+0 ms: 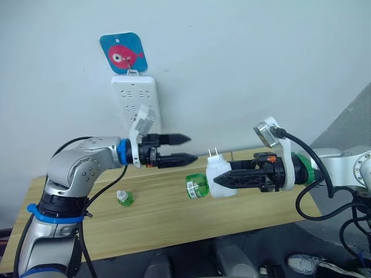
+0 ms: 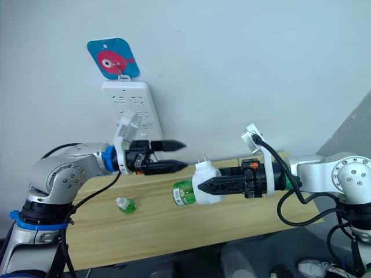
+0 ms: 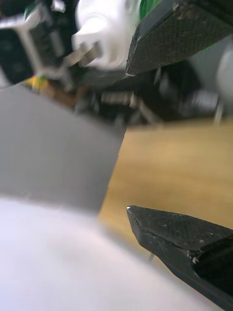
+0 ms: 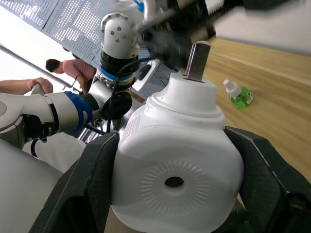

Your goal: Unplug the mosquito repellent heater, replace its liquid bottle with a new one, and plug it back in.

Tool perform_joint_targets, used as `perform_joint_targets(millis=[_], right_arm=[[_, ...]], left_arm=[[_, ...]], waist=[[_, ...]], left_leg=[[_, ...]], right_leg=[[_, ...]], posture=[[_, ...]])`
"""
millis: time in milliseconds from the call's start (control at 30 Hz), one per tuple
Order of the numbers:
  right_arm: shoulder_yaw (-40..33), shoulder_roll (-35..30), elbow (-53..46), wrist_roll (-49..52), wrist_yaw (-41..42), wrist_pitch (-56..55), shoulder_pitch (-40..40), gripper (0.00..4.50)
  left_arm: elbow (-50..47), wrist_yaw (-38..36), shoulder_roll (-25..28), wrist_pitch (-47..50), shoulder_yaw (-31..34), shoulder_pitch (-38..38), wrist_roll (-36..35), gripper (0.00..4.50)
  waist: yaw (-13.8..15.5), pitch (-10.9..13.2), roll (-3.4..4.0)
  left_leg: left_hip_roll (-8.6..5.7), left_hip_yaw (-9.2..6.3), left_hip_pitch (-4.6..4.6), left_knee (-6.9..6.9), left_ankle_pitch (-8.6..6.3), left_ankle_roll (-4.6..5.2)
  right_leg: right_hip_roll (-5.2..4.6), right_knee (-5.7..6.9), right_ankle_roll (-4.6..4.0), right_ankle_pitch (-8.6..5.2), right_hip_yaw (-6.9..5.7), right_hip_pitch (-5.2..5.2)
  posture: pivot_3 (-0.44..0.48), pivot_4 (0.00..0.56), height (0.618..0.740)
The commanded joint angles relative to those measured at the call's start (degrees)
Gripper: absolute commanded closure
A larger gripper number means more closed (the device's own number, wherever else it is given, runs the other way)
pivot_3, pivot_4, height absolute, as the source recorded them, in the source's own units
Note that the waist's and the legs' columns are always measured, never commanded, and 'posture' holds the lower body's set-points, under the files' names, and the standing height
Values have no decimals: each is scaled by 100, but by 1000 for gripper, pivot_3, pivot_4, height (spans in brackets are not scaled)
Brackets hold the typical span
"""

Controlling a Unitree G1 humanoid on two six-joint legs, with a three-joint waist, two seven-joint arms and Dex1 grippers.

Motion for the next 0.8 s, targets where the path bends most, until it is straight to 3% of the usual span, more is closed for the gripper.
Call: perform_joint_targets(millis=[33, 167, 367, 800], right_arm=[[-216, -68, 26, 268, -118, -210, 54, 1429], [-223, -85, 142, 308, -282, -286, 142, 1429], [-198, -43, 200, 360, -509, -364, 197, 1429], [-171, 77, 198, 490, -755, -440, 167, 1429]], left_arm=[[-316, -107, -32, -1075, 101, 350, 591, 0], [-424, -828, 35, -3084, 87, 1312, 1434, 0], [-448, -1194, -302, -4944, 200, 2092, 1703, 0], [-460, -755, -974, -5899, -517, 2101, 2196, 0]], waist=[[-2, 0, 1], [-10, -1, 2], [54, -1, 2], [115, -2, 2]], left_leg=[[0, 2, 1, 0, 0, 0], [0, 4, 0, -2, 0, 0], [0, 6, -1, 4, 0, 0], [-1, 11, 1, 9, 1, 2]], right_leg=[[0, 0, 0, 0, 2, 0], [-1, 0, -6, 4, 5, 0], [-3, 1, -4, 5, 5, 1], [-2, 1, 1, 17, 11, 4]], posture=[[-204, 116, 736], [-204, 116, 736], [-202, 120, 736], [-208, 117, 736]])
